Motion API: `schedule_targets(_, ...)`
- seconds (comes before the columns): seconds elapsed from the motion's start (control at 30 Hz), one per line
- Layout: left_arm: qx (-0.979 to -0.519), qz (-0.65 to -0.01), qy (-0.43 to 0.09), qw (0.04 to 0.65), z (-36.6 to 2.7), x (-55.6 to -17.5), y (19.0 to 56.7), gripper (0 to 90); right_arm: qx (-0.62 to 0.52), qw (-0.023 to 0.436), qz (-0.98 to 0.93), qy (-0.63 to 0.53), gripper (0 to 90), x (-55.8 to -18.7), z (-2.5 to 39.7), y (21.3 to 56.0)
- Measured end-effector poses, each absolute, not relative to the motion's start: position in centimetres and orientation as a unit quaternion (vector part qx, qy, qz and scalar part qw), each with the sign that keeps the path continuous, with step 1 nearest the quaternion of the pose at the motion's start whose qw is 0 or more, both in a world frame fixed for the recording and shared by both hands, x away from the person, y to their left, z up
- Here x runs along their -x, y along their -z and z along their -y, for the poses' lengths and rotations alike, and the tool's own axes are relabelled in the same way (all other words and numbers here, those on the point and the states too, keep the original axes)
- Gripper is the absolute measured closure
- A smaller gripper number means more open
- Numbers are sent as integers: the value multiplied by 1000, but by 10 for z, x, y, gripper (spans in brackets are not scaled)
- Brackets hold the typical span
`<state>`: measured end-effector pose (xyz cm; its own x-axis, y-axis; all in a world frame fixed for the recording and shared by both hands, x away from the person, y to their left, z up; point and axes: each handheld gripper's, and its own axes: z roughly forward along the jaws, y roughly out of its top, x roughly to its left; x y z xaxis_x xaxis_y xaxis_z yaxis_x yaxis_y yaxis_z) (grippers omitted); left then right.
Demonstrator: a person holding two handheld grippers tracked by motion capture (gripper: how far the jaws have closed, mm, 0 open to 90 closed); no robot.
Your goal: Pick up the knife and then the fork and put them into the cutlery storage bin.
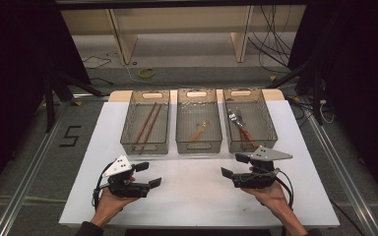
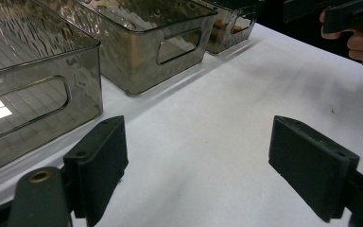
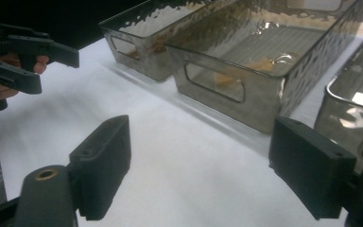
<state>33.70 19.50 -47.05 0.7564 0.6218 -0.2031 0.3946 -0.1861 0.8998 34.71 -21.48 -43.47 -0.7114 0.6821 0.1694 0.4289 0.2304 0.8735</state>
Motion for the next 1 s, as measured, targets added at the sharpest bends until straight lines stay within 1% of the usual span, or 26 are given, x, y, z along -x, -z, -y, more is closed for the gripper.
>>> schedule_targets(0.13,-763,-332,-103,544,-195,-337,470,194,-365,125,-771,-507,200,-343,219,437)
schedule_targets(0.47,-765,-331,-102,542,-195,-337,470,194,-372,125,-767,-507,192,-332,227,446)
schedule_targets(1.0,-762,-333,-101,545,-195,-337,470,194,-377,130,-769,-500,189,-331,230,448)
